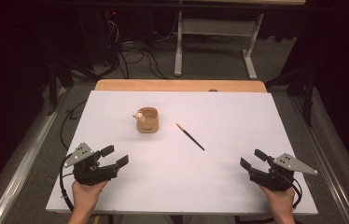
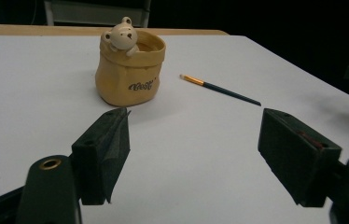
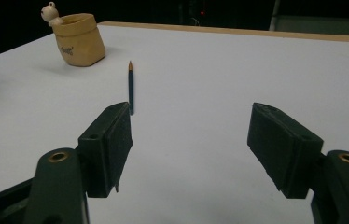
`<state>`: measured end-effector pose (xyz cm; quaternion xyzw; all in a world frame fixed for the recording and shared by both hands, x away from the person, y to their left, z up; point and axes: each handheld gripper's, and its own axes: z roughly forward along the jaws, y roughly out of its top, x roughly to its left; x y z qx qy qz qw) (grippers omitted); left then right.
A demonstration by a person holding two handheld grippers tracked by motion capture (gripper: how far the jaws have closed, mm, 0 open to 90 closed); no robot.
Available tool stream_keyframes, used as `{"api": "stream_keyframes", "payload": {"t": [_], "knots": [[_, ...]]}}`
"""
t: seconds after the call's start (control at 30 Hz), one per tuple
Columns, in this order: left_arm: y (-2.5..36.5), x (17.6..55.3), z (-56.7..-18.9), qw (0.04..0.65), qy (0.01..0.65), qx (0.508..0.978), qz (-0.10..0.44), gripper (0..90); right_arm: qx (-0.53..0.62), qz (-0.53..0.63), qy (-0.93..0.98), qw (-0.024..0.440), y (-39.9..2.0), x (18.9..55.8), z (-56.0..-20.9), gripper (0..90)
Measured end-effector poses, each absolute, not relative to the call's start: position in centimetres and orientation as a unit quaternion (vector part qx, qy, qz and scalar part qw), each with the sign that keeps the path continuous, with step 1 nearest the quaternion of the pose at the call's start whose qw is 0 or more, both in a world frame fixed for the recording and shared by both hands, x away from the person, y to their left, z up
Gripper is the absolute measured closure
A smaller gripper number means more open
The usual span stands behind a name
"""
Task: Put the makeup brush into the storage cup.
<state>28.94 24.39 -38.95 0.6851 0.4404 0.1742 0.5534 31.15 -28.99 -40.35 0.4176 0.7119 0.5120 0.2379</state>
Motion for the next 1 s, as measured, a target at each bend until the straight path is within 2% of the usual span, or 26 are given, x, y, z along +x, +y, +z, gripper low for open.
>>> {"api": "stream_keyframes", "payload": {"t": [1.0], "knots": [[24.13, 29.09, -38.95, 0.553, 0.437, 0.688, 0.172, 25.0, 0.413, 0.513, 0.711, 0.244, -28.96, 30.92, -40.25, 34.3]]}}
